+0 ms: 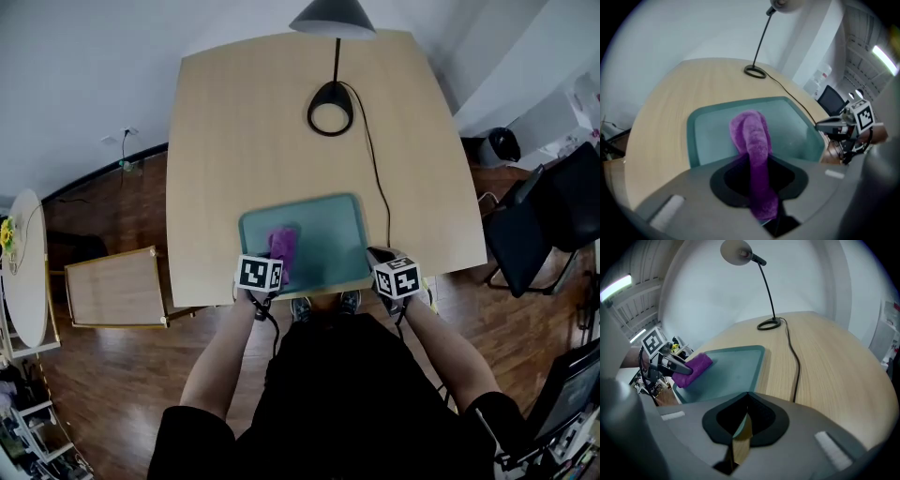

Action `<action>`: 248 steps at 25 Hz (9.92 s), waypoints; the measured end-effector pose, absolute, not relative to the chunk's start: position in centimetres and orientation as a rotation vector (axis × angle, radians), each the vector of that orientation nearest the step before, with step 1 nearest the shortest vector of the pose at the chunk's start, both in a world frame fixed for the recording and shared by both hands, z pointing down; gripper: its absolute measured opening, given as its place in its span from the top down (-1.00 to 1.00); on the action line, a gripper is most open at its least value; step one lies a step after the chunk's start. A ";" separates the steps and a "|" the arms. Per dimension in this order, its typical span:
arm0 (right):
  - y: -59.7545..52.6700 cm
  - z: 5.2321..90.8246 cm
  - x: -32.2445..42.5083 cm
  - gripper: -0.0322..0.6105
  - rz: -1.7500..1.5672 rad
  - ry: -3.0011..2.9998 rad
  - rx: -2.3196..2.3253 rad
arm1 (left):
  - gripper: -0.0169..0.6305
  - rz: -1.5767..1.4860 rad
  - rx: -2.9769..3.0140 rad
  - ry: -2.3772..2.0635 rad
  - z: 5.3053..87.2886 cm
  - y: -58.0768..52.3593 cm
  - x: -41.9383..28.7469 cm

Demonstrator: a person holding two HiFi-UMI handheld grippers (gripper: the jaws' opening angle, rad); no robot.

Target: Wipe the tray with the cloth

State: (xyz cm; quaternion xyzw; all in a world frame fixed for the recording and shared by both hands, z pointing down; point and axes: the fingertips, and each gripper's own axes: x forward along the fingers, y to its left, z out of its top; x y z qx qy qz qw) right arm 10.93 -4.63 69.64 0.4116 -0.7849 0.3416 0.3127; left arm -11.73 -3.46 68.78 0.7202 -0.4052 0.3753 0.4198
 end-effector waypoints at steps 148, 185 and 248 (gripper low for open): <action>-1.4 71.8 11.6 0.79 1.038 -1.943 0.998 | 0.62 1.683 2.505 -0.159 69.8 0.5 -0.3; -1.8 72.1 11.8 0.79 1.013 -1.929 1.027 | 0.62 1.707 2.428 -0.371 70.3 -1.2 -7.5; -1.9 71.7 11.7 0.79 0.981 -1.932 1.041 | 0.62 2.088 2.266 -0.585 70.7 -10.3 -20.0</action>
